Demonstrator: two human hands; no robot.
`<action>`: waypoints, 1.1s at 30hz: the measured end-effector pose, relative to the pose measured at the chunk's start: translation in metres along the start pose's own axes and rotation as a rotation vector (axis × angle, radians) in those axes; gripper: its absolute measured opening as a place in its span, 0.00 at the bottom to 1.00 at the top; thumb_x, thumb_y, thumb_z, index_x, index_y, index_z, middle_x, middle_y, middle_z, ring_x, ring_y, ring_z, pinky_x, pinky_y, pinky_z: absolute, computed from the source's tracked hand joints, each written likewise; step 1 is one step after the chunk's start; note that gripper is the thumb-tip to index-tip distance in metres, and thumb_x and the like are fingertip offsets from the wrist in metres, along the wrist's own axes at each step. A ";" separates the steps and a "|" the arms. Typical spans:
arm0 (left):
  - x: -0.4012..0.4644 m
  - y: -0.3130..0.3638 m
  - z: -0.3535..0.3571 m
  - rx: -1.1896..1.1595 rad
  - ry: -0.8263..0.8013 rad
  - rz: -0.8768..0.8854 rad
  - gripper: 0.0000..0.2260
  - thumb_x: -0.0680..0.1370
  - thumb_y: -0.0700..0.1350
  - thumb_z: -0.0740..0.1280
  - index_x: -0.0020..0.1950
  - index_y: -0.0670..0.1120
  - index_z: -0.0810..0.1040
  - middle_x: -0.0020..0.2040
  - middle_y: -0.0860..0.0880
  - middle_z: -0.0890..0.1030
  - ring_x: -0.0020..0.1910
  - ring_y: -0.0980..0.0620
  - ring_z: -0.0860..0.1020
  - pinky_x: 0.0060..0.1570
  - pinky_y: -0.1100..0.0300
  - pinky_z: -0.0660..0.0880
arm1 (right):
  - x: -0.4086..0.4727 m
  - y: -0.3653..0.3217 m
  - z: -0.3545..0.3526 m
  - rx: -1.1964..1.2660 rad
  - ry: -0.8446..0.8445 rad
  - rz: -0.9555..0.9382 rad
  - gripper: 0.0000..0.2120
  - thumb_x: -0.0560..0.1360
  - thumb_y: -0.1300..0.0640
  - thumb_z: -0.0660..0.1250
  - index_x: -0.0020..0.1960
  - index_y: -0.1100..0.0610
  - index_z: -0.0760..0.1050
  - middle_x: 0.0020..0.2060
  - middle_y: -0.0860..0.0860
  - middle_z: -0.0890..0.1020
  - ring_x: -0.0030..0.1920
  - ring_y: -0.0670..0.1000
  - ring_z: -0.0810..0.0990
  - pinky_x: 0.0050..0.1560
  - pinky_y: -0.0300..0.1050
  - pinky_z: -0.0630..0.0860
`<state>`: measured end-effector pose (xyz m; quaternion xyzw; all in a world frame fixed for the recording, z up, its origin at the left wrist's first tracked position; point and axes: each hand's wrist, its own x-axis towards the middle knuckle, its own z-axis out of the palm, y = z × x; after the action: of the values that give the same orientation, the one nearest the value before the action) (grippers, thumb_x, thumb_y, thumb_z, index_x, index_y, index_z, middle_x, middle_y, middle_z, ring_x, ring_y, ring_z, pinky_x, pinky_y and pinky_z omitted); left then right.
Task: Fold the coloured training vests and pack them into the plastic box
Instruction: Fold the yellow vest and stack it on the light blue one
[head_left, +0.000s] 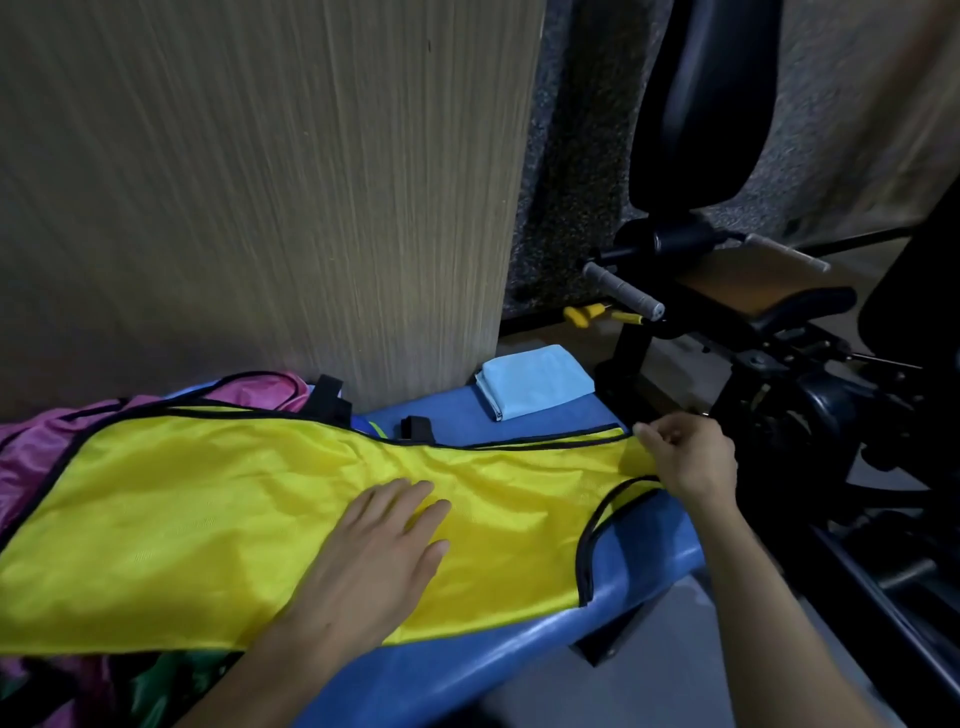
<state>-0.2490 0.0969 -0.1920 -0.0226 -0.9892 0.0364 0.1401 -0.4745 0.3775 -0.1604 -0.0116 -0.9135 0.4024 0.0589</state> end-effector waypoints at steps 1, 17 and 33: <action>0.000 -0.001 0.001 0.003 -0.009 -0.001 0.22 0.83 0.58 0.52 0.68 0.51 0.79 0.68 0.50 0.78 0.68 0.46 0.75 0.64 0.48 0.76 | 0.002 -0.003 0.002 0.061 0.037 -0.067 0.07 0.77 0.50 0.73 0.41 0.50 0.81 0.38 0.48 0.82 0.43 0.53 0.81 0.44 0.45 0.72; -0.006 -0.005 0.013 0.027 -0.159 0.074 0.26 0.84 0.66 0.50 0.78 0.56 0.68 0.79 0.50 0.67 0.79 0.41 0.62 0.73 0.42 0.55 | 0.025 -0.006 -0.009 -0.048 -0.385 0.028 0.24 0.74 0.46 0.76 0.66 0.50 0.73 0.52 0.52 0.81 0.45 0.54 0.82 0.43 0.48 0.78; -0.005 -0.002 0.013 0.026 -0.192 0.049 0.26 0.84 0.66 0.49 0.76 0.57 0.70 0.76 0.51 0.71 0.77 0.42 0.66 0.73 0.42 0.54 | 0.015 0.029 -0.027 0.067 -0.396 -0.226 0.09 0.72 0.65 0.77 0.43 0.53 0.82 0.35 0.54 0.77 0.35 0.51 0.77 0.45 0.49 0.77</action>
<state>-0.2479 0.0936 -0.2056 -0.0414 -0.9967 0.0548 0.0442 -0.4867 0.4186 -0.1622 0.1720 -0.8888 0.4178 -0.0766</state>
